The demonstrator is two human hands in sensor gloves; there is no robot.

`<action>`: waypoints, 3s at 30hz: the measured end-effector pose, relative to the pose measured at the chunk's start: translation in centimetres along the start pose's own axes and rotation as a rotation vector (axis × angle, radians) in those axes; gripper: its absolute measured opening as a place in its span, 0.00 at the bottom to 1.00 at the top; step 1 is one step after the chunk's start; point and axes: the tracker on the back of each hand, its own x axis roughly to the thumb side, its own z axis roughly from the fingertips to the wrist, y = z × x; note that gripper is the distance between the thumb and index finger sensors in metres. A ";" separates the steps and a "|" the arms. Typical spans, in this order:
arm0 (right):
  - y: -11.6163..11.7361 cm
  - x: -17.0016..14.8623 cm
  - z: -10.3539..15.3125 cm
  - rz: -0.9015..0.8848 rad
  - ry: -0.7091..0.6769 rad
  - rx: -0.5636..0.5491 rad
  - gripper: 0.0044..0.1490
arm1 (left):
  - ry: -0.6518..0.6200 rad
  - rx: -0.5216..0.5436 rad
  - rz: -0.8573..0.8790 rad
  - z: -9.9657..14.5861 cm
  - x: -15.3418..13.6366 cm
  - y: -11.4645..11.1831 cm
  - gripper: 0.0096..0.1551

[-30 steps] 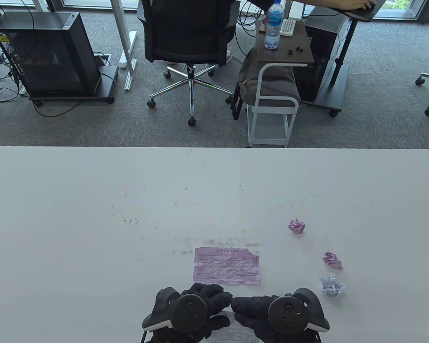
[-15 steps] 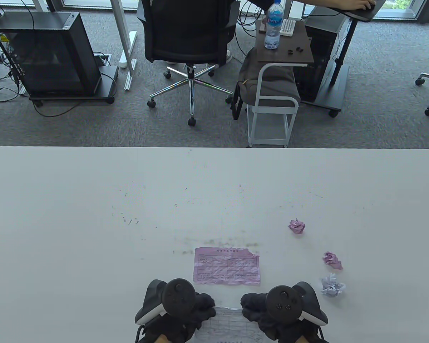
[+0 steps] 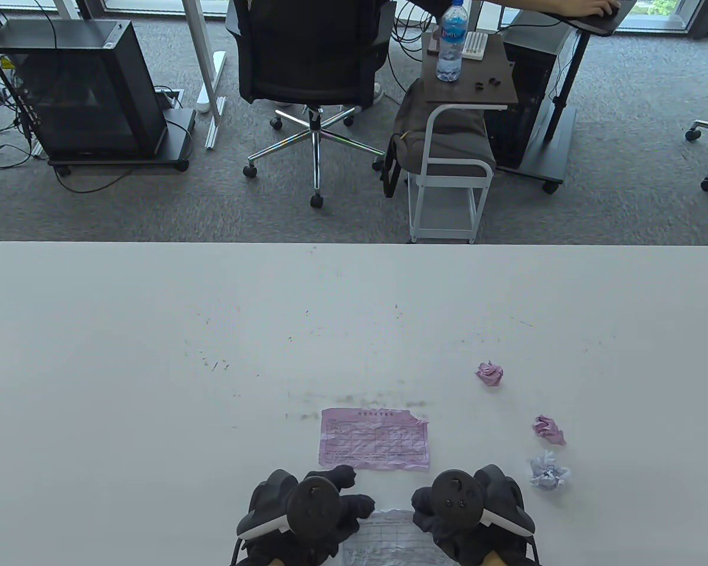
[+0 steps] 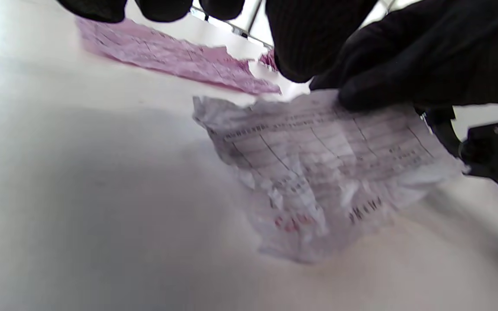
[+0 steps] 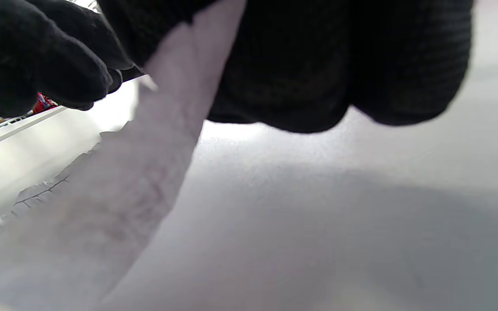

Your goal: Flatten crumpled invoices and stack

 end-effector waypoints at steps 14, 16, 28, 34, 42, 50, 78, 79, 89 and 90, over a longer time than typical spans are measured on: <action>0.4 0.1 -0.3 0.096 0.042 0.011 0.28 | 0.311 -0.357 -0.216 -1.7 -0.3 -2.6 0.42; 0.5 0.2 -0.4 0.123 0.051 0.020 0.29 | 0.377 -0.380 -0.176 -1.4 -1.0 -2.7 0.45; 0.8 -0.6 -0.3 0.171 0.172 0.018 0.28 | 0.471 -0.430 -0.054 -1.1 -2.4 -2.9 0.55; 0.4 -0.9 -0.1 0.237 0.246 0.016 0.29 | 0.451 -0.423 0.017 -0.9 -2.9 -3.1 0.55; -0.6 1.5 0.6 0.144 -0.018 -0.136 0.31 | 0.450 -0.433 0.041 -0.9 -3.0 -3.1 0.55; 3.7 7.7 0.0 0.150 -0.446 0.212 0.27 | 0.450 -0.439 0.049 -0.9 -3.0 -3.1 0.55; 1.2 0.6 -0.4 0.149 0.122 0.394 0.23 | 0.452 -0.440 0.060 -1.0 -2.8 -3.0 0.55; 0.7 0.6 -0.1 0.154 0.118 0.316 0.23 | 0.452 -0.440 0.060 -1.0 -2.8 -3.0 0.55; 2.0 6.1 -0.1 0.275 -0.323 -0.013 0.28 | 0.448 -0.439 0.057 -1.0 -2.9 -3.0 0.55; 2.3 6.4 -0.1 0.291 -0.343 0.003 0.29 | 0.447 -0.438 0.057 -1.0 -2.9 -3.0 0.55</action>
